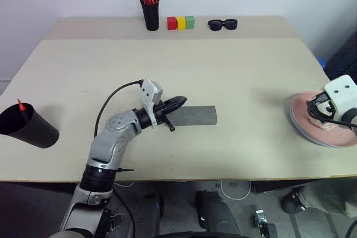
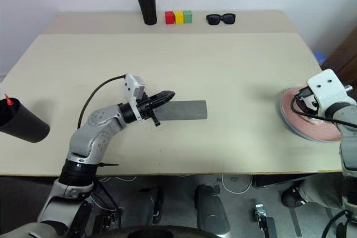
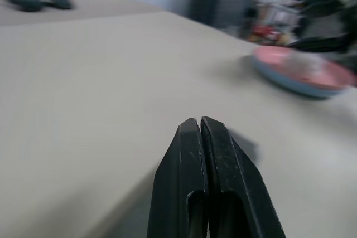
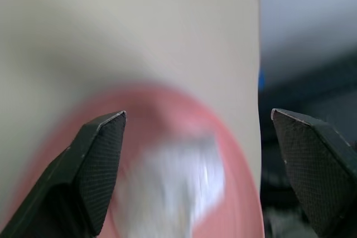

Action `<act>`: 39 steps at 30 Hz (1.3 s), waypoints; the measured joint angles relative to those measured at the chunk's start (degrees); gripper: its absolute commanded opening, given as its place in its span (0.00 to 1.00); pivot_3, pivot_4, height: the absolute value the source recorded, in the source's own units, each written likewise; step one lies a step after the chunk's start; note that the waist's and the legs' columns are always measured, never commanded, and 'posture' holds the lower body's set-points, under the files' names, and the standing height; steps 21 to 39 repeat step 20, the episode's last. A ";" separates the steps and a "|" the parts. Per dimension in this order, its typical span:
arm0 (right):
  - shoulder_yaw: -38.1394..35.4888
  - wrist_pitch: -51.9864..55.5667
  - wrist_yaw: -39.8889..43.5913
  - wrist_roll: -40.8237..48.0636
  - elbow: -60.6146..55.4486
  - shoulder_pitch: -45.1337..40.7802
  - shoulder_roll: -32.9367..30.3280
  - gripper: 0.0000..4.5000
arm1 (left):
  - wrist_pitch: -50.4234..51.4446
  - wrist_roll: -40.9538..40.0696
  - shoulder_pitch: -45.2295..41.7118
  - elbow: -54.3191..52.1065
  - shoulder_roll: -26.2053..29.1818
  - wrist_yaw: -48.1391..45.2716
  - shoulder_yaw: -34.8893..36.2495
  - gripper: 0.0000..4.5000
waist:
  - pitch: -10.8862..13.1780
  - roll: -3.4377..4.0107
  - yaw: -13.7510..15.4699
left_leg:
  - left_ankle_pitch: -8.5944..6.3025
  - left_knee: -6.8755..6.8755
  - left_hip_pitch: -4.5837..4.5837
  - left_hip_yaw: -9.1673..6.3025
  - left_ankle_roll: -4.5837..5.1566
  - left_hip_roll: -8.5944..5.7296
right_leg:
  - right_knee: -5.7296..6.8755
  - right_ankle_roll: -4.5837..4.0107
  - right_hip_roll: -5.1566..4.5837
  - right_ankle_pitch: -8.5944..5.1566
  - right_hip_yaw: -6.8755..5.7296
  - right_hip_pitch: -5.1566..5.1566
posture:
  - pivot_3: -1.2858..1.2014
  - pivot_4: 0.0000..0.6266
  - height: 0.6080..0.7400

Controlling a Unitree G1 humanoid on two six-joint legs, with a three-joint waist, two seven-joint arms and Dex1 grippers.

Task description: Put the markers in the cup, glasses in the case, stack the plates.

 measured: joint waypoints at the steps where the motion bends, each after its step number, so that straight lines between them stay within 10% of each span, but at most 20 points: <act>1: 0.38 -1.04 1.43 2.15 -1.24 -0.50 1.39 0.97 | -0.55 1.60 -0.45 1.56 0.12 3.28 1.71 0.00 | 0.00 0.00 -0.02 | 0.00 -0.01 0.01 -0.01 0.00 0.00 | 0.04 0.04 0.00 0.02 -0.01 0.00 | 0.52 0.24 1.00; 10: 5.30 -1.05 13.14 15.88 -5.60 -1.77 7.98 0.97 | -4.09 8.68 1.83 4.25 4.69 13.87 7.86 0.00 | 0.01 -0.01 0.40 | -0.02 -0.01 -0.10 -0.07 0.04 -0.04 | -0.02 0.22 -0.10 0.06 -0.07 -0.02 | 0.52 0.24 1.00; 39: 10.71 -4.41 14.63 14.86 3.04 -6.72 9.21 0.97 | -1.21 8.54 6.75 -0.53 6.52 14.69 9.53 0.00 | 0.01 -0.01 0.25 | -0.03 -0.07 -0.07 -0.06 0.03 0.00 | 0.02 0.05 -0.06 -0.02 -0.07 -0.05 | 0.52 0.24 1.00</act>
